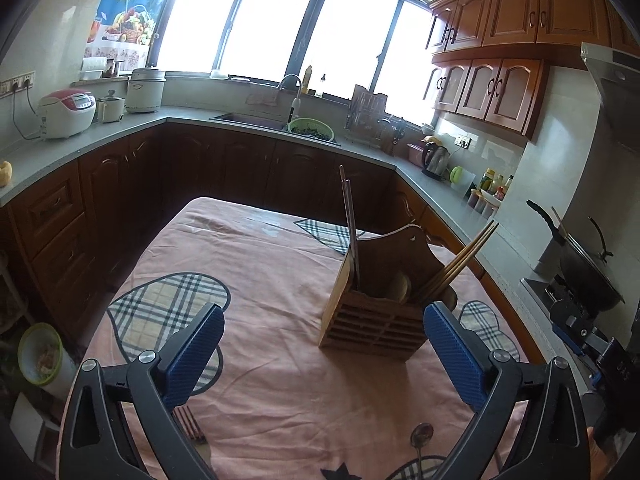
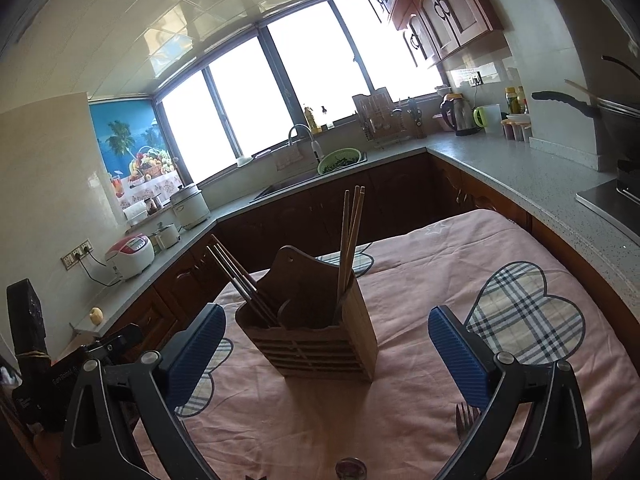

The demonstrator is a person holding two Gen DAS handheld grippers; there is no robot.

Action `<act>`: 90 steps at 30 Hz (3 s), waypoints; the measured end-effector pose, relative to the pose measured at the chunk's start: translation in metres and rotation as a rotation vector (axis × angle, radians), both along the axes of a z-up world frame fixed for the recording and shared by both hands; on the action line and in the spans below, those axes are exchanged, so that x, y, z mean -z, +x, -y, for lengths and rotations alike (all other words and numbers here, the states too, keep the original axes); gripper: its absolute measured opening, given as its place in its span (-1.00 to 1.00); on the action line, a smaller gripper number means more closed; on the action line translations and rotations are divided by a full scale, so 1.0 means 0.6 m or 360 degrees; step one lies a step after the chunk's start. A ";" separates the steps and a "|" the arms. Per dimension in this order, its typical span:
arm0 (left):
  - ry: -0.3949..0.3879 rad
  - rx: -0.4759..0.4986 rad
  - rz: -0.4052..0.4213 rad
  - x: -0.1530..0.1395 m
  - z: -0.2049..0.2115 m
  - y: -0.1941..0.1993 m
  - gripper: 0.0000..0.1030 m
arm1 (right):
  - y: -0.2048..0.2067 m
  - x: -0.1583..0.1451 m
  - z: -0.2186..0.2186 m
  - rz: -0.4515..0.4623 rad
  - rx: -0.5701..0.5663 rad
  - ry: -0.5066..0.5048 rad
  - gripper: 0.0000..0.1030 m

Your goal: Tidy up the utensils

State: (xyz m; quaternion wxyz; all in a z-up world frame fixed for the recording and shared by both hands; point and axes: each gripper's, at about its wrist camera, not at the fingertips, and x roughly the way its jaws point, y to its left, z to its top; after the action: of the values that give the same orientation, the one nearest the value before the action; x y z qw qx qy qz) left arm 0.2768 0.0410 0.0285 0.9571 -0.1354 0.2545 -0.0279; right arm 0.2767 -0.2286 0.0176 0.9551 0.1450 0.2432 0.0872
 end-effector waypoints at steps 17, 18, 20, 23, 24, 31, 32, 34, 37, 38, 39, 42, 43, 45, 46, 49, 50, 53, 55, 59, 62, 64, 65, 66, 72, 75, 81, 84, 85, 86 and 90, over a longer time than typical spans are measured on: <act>0.0179 0.0053 0.0025 0.007 0.034 -0.175 0.98 | -0.156 -0.019 -0.025 0.0158 -0.0059 -0.0176 1.00; 0.0189 0.0052 0.0021 0.009 0.034 -0.183 0.98 | -0.163 -0.014 -0.027 0.0156 -0.0060 -0.0188 1.00; 0.0211 0.0048 0.0022 0.013 0.034 -0.197 0.98 | -0.174 -0.003 -0.032 0.0147 -0.0069 -0.0217 1.00; 0.0241 0.0039 0.0011 0.018 0.035 -0.221 0.98 | -0.194 0.011 -0.041 0.0141 -0.0088 -0.0256 1.00; 0.0249 0.0041 0.0000 0.017 0.035 -0.228 0.98 | -0.201 0.014 -0.043 0.0139 -0.0092 -0.0271 1.00; 0.0334 0.0088 0.0096 -0.039 0.039 -0.291 0.98 | -0.250 -0.048 -0.052 0.0239 -0.0124 -0.0399 1.00; 0.0347 0.0086 0.0111 -0.046 0.040 -0.300 0.98 | -0.258 -0.063 -0.051 0.0268 -0.0131 -0.0404 1.00; 0.0348 0.0074 0.0138 -0.048 0.040 -0.321 0.99 | -0.273 -0.083 -0.046 0.0304 -0.0150 -0.0373 1.00; 0.0301 0.0041 0.0184 -0.036 0.037 -0.349 0.99 | -0.288 -0.089 -0.040 0.0301 -0.0157 -0.0319 1.00; 0.0292 0.0030 0.0197 -0.027 0.036 -0.357 0.99 | -0.292 -0.083 -0.040 0.0301 -0.0155 -0.0311 1.00; 0.0294 0.0014 0.0202 -0.018 0.038 -0.362 0.99 | -0.296 -0.073 -0.041 0.0298 -0.0156 -0.0307 1.00; 0.0340 -0.0025 0.0212 0.015 0.046 -0.370 0.99 | -0.301 -0.032 -0.045 0.0242 -0.0132 -0.0330 1.00; 0.0352 -0.0034 0.0205 0.027 0.047 -0.371 0.99 | -0.303 -0.019 -0.045 0.0232 -0.0128 -0.0333 1.00; 0.0338 -0.0040 0.0189 0.046 0.049 -0.374 0.99 | -0.311 0.009 -0.045 0.0223 -0.0111 -0.0332 1.00; 0.0323 -0.0040 0.0175 0.054 0.048 -0.375 0.99 | -0.315 0.022 -0.045 0.0221 -0.0095 -0.0333 1.00; 0.0305 -0.0049 0.0147 0.076 0.047 -0.376 0.99 | -0.328 0.056 -0.043 0.0223 -0.0045 -0.0352 1.00; 0.0314 -0.0062 0.0147 0.082 0.047 -0.377 0.99 | -0.332 0.064 -0.042 0.0230 -0.0028 -0.0365 1.00; 0.0348 -0.0093 0.0141 0.094 0.048 -0.378 0.99 | -0.347 0.084 -0.043 0.0263 0.0011 -0.0411 1.00; 0.0363 -0.0102 0.0125 0.102 0.049 -0.379 0.99 | -0.353 0.093 -0.045 0.0268 0.0016 -0.0433 1.00; 0.0397 -0.0118 0.0106 0.111 0.052 -0.382 0.98 | -0.359 0.106 -0.043 0.0236 0.0016 -0.0434 1.00; 0.0414 -0.0136 0.0106 0.112 0.049 -0.389 0.98 | -0.362 0.111 -0.041 0.0216 0.0017 -0.0426 1.00; 0.0418 -0.0141 0.0106 0.113 0.048 -0.393 0.99 | -0.366 0.115 -0.041 0.0206 0.0014 -0.0425 1.00; 0.0421 -0.0144 0.0106 0.115 0.046 -0.397 0.99 | -0.367 0.116 -0.041 0.0204 0.0014 -0.0425 1.00; 0.0424 -0.0145 0.0105 0.117 0.045 -0.400 0.99 | -0.369 0.117 -0.042 0.0202 0.0012 -0.0425 1.00; 0.0428 -0.0140 0.0113 0.123 0.040 -0.413 0.99 | -0.378 0.121 -0.042 0.0192 0.0009 -0.0414 1.00; 0.0430 -0.0142 0.0121 0.121 0.037 -0.417 0.99 | -0.382 0.119 -0.043 0.0199 0.0011 -0.0407 1.00; 0.0432 -0.0150 0.0148 0.122 0.032 -0.427 0.99 | -0.392 0.115 -0.046 0.0232 0.0009 -0.0413 1.00; 0.0441 -0.0151 0.0163 0.124 0.032 -0.432 0.99 | -0.395 0.114 -0.049 0.0245 0.0004 -0.0425 1.00; 0.0444 -0.0151 0.0168 0.123 0.032 -0.433 0.99 | -0.395 0.113 -0.050 0.0249 0.0000 -0.0423 1.00; 0.0446 -0.0152 0.0172 0.124 0.032 -0.434 0.99 | -0.396 0.113 -0.051 0.0252 -0.0002 -0.0422 1.00; 0.0452 -0.0154 0.0176 0.126 0.031 -0.435 0.99 | -0.394 0.114 -0.053 0.0245 -0.0008 -0.0429 1.00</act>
State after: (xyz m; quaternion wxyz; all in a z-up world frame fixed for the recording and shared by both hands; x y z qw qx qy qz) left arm 0.0156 0.0226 -0.0470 0.9794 -0.0091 0.1961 0.0470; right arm 0.0402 -0.1966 -0.0510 0.9815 0.0079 0.1790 0.0670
